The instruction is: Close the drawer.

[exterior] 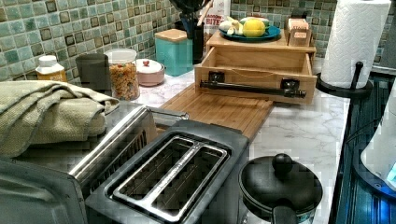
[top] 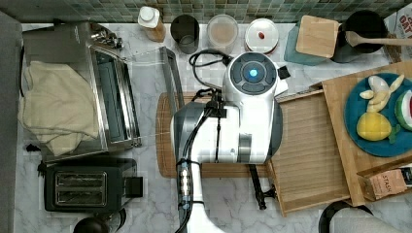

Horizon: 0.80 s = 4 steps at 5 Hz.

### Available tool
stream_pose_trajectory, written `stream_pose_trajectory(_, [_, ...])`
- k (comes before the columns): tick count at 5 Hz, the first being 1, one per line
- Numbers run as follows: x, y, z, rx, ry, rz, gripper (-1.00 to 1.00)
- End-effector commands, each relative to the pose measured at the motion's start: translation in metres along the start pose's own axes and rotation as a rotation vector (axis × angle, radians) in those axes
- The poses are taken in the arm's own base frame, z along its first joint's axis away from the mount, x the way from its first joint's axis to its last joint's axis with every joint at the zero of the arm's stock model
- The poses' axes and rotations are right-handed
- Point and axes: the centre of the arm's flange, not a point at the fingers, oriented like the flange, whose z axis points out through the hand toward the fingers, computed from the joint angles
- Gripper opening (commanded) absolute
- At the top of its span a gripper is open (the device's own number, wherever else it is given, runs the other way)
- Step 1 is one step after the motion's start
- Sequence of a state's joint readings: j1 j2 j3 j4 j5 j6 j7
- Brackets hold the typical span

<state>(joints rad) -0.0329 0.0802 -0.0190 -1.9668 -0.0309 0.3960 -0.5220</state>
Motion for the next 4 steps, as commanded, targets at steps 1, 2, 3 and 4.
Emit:
stream_pose_trajectory(1, [-0.093, -0.056, 0.044, -0.055, 0.065, -0.337, -1.00])
stream_pose_trajectory(2, [-0.119, -0.051, 0.061, -0.064, 0.079, -0.448, -1.00])
stream_pose_trajectory(3, [-0.128, -0.033, 0.084, -0.059, 0.026, -0.524, -1.00])
stream_pose_trajectory(4, [-0.134, -0.015, 0.112, -0.099, 0.039, -0.556, -1.00])
